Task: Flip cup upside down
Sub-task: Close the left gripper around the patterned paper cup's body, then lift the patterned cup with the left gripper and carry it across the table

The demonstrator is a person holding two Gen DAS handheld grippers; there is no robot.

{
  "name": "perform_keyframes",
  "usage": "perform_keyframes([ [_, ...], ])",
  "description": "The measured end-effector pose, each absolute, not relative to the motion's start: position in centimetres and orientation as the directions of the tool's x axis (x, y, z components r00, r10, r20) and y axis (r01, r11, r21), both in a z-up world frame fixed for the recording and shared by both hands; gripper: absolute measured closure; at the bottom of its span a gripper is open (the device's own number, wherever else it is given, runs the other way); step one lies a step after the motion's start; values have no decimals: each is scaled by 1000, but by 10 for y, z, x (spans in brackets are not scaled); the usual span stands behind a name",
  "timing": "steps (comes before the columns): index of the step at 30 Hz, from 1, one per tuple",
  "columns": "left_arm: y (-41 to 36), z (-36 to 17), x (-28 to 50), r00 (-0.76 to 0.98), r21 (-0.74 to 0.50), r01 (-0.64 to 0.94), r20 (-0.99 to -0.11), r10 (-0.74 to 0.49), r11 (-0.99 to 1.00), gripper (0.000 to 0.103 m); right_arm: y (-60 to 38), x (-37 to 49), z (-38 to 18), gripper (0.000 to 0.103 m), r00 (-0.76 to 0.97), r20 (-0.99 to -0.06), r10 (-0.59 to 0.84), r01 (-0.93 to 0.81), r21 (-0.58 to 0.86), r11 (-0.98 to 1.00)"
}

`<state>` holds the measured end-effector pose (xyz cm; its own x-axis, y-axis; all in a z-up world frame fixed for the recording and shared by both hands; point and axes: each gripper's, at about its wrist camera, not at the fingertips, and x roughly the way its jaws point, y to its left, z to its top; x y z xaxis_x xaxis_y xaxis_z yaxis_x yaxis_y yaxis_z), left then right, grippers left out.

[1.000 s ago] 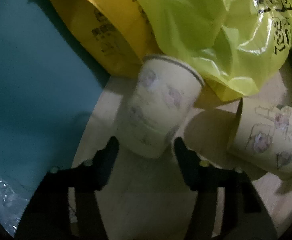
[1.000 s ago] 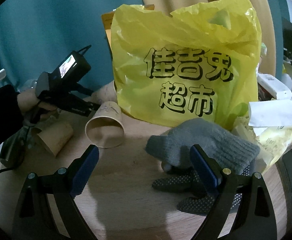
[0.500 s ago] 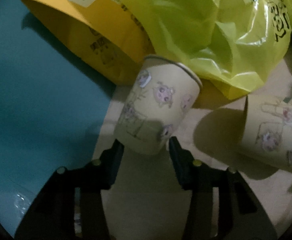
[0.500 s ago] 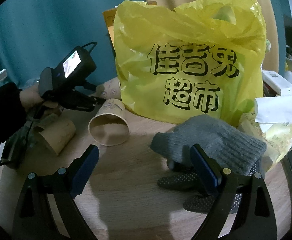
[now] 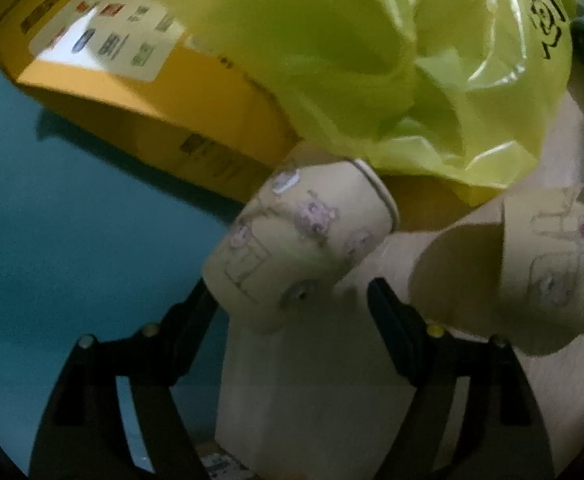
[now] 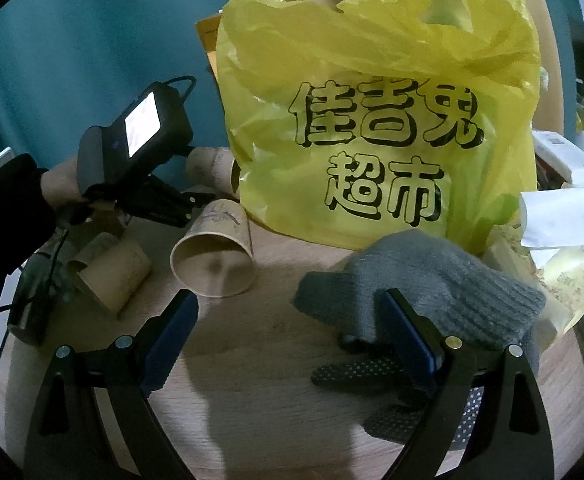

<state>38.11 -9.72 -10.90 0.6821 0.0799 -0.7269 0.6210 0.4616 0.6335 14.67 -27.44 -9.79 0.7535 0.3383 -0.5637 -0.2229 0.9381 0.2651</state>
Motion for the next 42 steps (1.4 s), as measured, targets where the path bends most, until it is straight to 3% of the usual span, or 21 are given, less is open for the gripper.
perform_keyframes([
  [13,-53,-94,334,661,635,635,-741,116,439,24,-277,147,-99,9,751,-559,351,-229,279,933],
  [19,-60,-83,336,683,654,650,-726,79,387,24,-273,148,-98,9,748,-560,356,-237,276,931],
  [26,-77,-86,323,591,578,778,-806,27,244,24,-278,143,-95,9,754,-563,338,-208,284,936],
  [33,-65,-73,315,508,458,820,-859,-66,342,37,-280,137,-94,9,756,-568,325,-198,275,941],
  [42,1,-33,279,534,426,761,-839,-100,489,40,-271,129,-85,9,755,-553,352,-237,270,933],
])
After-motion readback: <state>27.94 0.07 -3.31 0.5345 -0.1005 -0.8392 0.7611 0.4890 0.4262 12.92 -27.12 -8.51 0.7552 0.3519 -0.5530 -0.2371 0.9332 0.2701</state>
